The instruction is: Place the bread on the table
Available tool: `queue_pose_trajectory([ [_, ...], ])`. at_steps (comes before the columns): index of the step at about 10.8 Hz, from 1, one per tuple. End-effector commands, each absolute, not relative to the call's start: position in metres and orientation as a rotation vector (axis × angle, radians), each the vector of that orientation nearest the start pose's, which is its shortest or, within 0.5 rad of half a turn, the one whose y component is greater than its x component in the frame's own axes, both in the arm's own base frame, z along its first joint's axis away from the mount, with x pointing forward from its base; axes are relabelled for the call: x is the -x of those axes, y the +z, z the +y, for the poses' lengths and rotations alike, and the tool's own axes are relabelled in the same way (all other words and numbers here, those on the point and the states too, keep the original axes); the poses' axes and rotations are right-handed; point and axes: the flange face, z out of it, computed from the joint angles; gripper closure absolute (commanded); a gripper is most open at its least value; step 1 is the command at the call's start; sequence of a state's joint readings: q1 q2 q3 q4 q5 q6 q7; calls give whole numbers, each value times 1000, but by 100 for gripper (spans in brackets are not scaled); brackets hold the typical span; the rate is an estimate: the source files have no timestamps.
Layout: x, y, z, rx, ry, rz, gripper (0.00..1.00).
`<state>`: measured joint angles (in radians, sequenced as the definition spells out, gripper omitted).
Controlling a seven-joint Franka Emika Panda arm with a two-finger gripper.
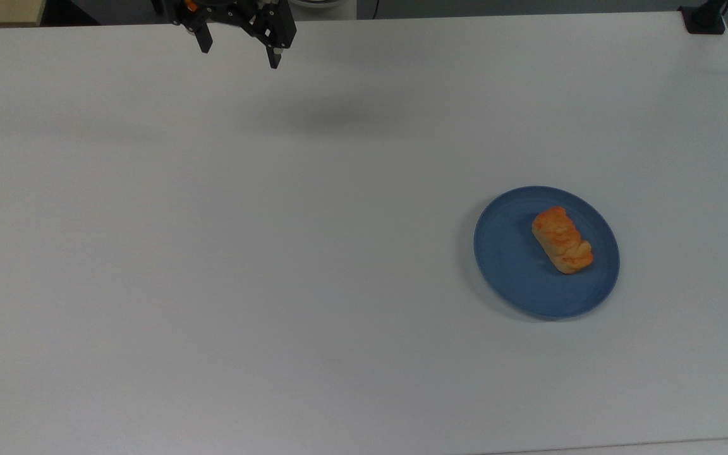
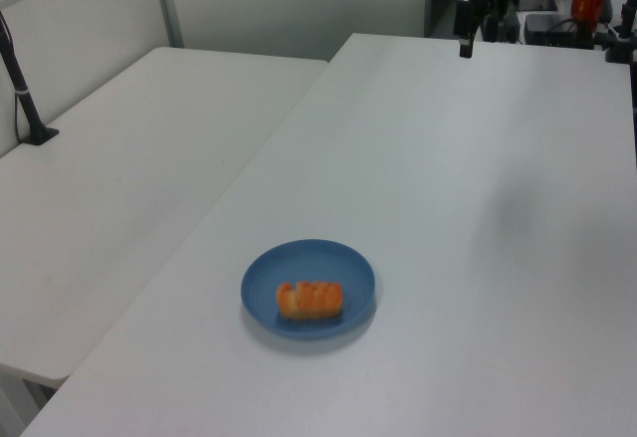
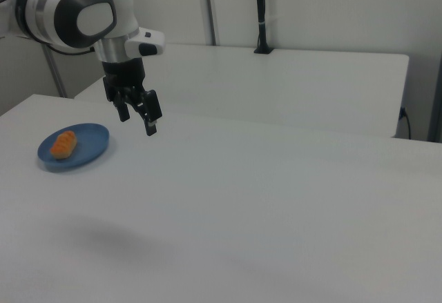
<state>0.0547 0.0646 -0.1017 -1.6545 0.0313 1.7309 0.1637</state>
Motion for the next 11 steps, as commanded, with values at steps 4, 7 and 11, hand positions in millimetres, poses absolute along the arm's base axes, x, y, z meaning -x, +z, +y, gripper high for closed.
queue_pose_trajectory([
  [4, -588, 564, -18, 3093, -62, 283, 0],
  [7, -598, 568, 2, 3074, -149, 261, 0],
  [11, -641, 558, 92, 3033, -324, 88, 0],
])
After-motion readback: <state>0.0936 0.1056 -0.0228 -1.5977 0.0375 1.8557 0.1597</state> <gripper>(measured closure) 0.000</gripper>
